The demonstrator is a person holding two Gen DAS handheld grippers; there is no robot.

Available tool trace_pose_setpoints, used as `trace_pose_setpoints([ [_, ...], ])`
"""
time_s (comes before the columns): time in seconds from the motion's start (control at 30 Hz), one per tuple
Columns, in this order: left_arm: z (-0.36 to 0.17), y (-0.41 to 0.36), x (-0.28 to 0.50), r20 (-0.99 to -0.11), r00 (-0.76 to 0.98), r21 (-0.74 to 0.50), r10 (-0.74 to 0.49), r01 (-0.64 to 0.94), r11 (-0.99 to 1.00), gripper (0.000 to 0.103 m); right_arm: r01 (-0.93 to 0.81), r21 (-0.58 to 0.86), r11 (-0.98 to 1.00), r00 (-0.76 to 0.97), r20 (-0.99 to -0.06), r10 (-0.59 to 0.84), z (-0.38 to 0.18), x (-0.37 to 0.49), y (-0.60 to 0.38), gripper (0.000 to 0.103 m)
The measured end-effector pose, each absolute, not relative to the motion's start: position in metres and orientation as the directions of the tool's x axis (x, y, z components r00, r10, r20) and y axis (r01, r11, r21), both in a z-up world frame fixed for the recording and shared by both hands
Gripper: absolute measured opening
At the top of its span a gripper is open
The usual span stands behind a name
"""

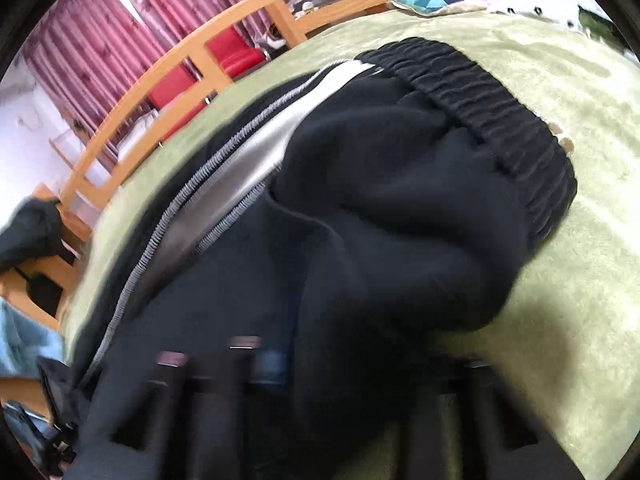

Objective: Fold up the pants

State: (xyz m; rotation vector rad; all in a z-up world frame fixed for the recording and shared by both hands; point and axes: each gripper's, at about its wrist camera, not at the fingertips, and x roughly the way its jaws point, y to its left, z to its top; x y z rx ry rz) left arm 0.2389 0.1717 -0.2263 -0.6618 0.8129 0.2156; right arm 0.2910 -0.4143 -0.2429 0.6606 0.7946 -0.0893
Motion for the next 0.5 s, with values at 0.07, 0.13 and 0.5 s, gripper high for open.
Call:
trace_pose_setpoints([
  [0.07, -0.214, 0.168, 0.225, -0.723, 0.687, -0.466, -0.069, -0.410, 0.784, 0.012, 0.312, 0.533, 0.786, 0.734, -0.660, 0.157, -0.227, 0.275, -0.418, 0.014],
  [0.13, -0.202, 0.161, 0.207, -0.726, 0.685, -0.447, -0.064, -0.399, 0.800, 0.011, 0.299, 0.515, 0.803, 0.740, -0.657, 0.145, -0.208, 0.254, -0.418, 0.013],
  [0.5, -0.194, 0.094, 0.026, -0.752, 0.616, -0.477, -0.235, -0.262, 0.839, 0.011, 0.323, 0.371, 0.871, 0.697, -0.716, 0.046, -0.156, 0.046, -0.502, 0.012],
])
